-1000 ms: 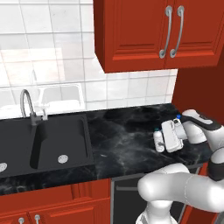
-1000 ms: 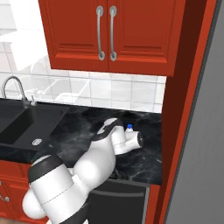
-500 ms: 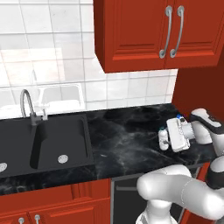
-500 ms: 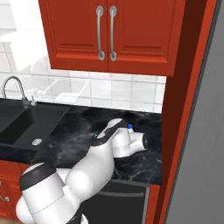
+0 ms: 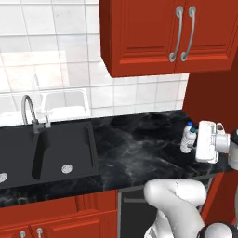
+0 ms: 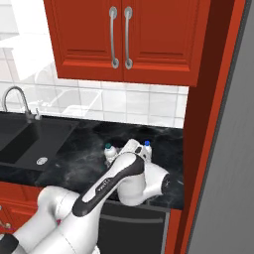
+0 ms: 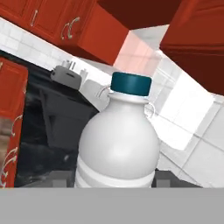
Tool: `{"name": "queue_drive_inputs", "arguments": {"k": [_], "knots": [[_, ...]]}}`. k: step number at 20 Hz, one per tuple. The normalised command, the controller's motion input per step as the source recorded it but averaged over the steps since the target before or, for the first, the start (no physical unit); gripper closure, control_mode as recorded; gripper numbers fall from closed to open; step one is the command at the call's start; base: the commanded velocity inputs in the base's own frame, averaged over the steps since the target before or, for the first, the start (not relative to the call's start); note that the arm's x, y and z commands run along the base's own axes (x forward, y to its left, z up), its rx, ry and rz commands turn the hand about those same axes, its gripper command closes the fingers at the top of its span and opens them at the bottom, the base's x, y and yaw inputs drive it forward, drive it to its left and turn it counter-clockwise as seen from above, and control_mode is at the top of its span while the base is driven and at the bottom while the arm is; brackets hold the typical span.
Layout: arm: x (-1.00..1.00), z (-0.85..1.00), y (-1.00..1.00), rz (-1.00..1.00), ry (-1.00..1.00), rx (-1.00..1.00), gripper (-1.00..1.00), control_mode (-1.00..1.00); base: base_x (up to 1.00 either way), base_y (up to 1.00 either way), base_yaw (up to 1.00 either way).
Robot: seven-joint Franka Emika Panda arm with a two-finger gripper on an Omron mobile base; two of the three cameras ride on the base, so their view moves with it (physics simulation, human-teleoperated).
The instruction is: Take the bottled waters from the counter and place them in the freezer to freeze. Close the freezer door after placing the bottles.
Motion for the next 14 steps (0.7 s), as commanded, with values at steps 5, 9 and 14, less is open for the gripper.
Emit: {"name": "queue_drive_inputs", "arguments": {"k": [5, 9, 14], "knots": [[-0.40, 0.25, 0.24, -0.18, -0.11, 0.09, 1.00, 1.00, -0.60, 0.37, -0.31], [0.00, 0.00, 0.00, 0.00, 0.00, 0.00, 1.00, 1.00, -0.97, 0.49, -0.72], [0.00, 0.00, 0.00, 0.00, 0.00, 0.00, 1.00, 1.00, -0.85, 0.05, -0.77]]}}
